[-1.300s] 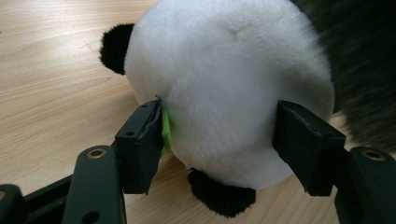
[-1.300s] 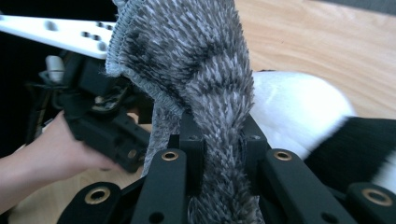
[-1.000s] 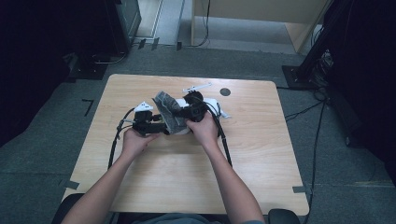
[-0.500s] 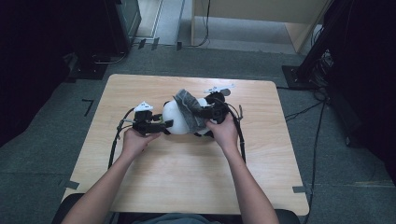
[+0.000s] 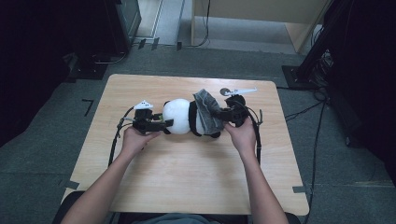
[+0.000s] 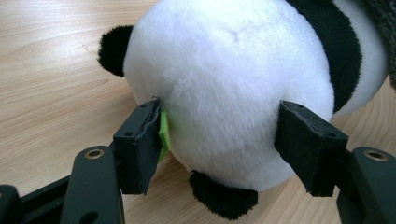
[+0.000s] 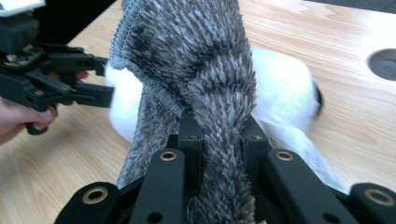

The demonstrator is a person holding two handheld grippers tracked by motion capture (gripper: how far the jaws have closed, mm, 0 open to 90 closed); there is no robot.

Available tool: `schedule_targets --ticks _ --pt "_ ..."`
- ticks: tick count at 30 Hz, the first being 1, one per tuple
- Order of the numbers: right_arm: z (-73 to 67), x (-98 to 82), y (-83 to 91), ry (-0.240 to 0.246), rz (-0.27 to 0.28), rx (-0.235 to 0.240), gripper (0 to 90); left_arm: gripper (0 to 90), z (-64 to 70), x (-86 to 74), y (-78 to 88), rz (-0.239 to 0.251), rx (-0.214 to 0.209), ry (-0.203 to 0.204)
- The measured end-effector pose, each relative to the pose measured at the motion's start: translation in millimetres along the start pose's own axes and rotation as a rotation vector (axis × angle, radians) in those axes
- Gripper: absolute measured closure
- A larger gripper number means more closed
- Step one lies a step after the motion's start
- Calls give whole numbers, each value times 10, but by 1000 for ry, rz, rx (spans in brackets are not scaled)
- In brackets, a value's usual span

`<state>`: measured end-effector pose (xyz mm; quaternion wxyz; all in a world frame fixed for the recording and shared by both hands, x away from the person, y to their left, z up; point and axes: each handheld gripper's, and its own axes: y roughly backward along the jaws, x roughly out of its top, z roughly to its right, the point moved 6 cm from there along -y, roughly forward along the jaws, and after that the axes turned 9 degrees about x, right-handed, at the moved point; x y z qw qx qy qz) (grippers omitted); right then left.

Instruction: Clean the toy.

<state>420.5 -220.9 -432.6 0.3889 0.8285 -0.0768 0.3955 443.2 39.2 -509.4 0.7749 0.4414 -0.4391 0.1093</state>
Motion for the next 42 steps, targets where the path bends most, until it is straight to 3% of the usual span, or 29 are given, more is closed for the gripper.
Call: schedule_targets --ticks 9,12,15,27,34,38,42 --pt "211 -157 134 -44 7 -41 765 331 -6 -1 -3 -8 -9 -1" --pt "275 -216 140 -63 10 -48 765 330 -9 3 -7 -6 -7 -13" --pt "342 -268 137 -70 -3 -95 766 330 -6 10 -14 2 -8 -24" --pt "523 -430 141 -104 -30 -159 770 357 -14 17 -21 15 -25 -61" --pt "342 -329 328 -60 36 -127 775 362 -24 12 -17 7 -29 -54" --pt "140 -222 394 -31 72 -80 776 371 -4 22 -6 2 -13 -48" --pt "-121 -128 349 31 78 -37 776 391 -6 25 0 -2 -17 -38"
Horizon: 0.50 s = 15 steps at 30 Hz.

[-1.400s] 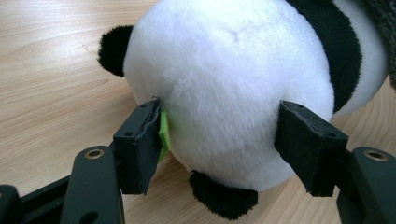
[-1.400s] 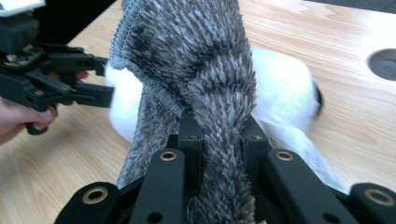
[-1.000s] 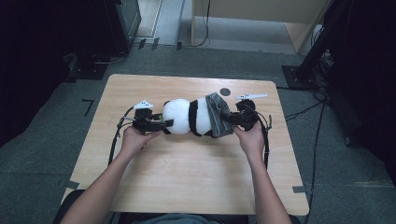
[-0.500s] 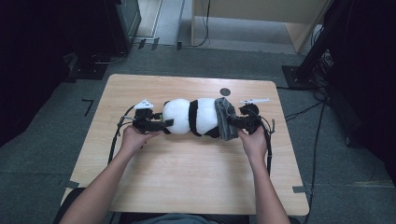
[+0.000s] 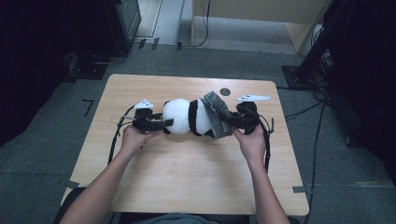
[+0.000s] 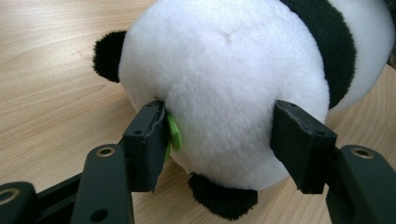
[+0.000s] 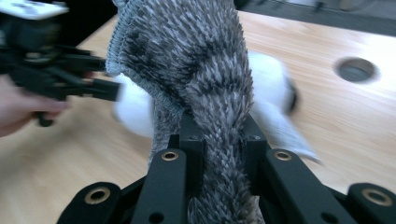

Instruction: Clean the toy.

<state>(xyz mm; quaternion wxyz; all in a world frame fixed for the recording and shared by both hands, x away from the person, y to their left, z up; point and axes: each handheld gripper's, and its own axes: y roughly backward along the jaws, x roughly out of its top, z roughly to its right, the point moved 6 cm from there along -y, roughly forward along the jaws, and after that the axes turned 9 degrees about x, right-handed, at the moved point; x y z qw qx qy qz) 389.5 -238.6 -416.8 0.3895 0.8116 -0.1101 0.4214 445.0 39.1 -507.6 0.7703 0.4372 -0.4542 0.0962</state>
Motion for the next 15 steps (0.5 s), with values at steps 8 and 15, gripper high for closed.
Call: schedule_targets --ticks 8,15 --pt "-531 -1 -472 84 -61 128 776 438 13 9 11 1 1 -2" --pt "-787 -78 -897 84 -85 212 776 452 15 12 15 3 2 -6"
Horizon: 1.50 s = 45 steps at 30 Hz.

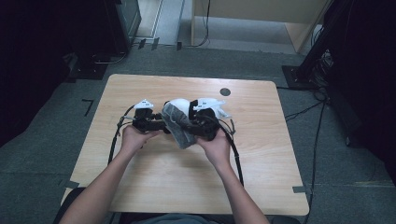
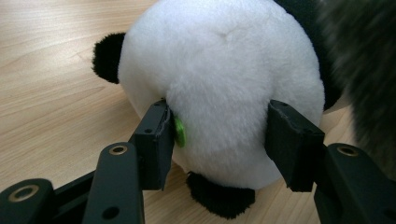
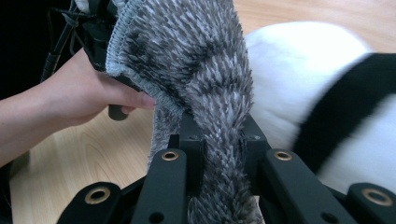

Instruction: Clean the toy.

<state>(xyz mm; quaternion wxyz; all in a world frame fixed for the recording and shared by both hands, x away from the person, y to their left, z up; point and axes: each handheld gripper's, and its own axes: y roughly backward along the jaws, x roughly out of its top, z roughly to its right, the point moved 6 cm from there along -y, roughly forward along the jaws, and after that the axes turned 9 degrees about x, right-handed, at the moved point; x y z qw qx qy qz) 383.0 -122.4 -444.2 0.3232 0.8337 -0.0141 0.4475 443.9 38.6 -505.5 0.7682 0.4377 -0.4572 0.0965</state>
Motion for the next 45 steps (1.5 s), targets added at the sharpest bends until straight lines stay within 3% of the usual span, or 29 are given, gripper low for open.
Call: schedule_targets --ticks 5,9,11,13,18,27,40,45 --pt "77 -116 -300 -38 -10 19 778 455 -1 -4 4 -5 5 -10" --pt "224 -233 -410 -59 -3 12 774 461 -7 -13 -2 -11 17 -25" --pt "262 -271 -411 -40 7 21 772 462 -6 -16 -5 -13 18 -27" --pt "289 -304 -388 -2 13 -2 771 462 -3 -14 -5 -12 21 -29" --pt "347 -378 -289 38 8 -50 771 461 -4 -8 -6 -5 24 -30" --pt "417 -446 -3 82 -52 -139 770 459 5 -4 -11 1 47 -47" --pt "575 -522 556 42 -36 -183 767 460 10 5 -15 5 46 -42" --pt "686 -560 739 -4 -10 -204 767 460 13 8 -18 8 44 -41"
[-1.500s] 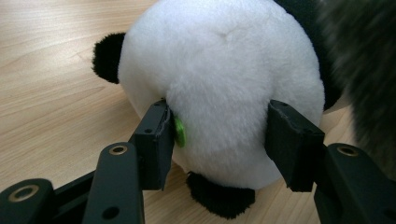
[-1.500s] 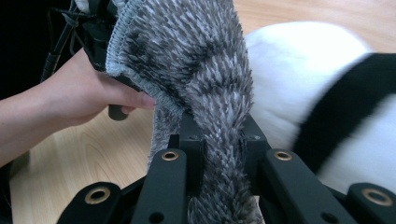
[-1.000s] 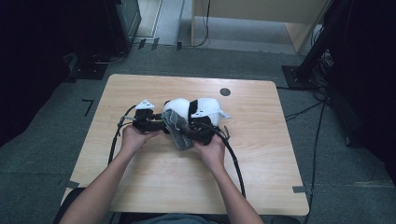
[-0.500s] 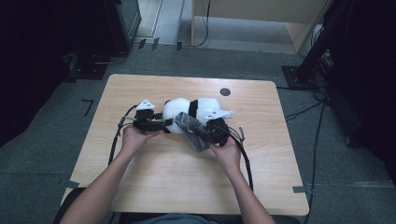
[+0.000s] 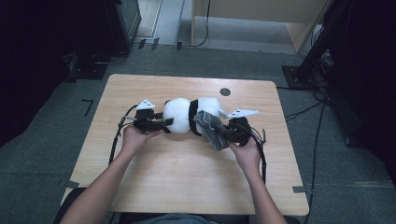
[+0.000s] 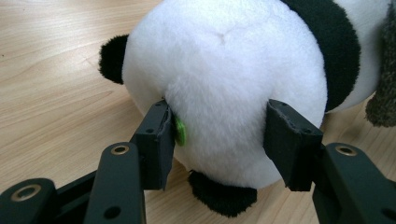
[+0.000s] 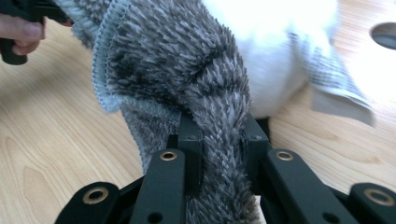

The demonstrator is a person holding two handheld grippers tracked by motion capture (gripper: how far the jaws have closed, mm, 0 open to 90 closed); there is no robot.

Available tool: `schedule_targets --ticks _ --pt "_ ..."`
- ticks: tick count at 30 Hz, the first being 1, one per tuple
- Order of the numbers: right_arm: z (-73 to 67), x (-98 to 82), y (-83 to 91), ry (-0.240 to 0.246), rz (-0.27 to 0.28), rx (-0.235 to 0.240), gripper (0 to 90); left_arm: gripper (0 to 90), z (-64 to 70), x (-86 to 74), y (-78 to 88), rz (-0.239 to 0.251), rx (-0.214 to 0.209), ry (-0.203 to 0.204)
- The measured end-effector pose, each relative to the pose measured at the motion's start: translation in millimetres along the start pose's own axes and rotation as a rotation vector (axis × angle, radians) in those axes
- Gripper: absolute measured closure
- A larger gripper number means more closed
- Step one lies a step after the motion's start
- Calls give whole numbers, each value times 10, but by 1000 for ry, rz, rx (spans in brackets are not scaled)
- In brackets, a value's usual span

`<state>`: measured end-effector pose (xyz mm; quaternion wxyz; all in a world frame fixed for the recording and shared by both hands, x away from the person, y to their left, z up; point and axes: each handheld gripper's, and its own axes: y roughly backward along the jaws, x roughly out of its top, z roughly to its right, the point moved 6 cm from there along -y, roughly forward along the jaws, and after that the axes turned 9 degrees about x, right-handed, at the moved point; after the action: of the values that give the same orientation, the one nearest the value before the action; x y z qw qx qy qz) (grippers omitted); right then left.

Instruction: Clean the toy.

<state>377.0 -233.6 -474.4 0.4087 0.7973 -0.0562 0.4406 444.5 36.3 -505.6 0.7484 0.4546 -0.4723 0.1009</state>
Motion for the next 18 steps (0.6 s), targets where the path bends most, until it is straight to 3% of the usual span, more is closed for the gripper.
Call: schedule_targets --ticks 7,18 --pt "192 -95 60 -56 3 -10 764 460 1 1 -2 1 -1 -3" --pt "461 -291 -30 -148 -48 -35 766 460 -2 0 -3 0 -3 1"
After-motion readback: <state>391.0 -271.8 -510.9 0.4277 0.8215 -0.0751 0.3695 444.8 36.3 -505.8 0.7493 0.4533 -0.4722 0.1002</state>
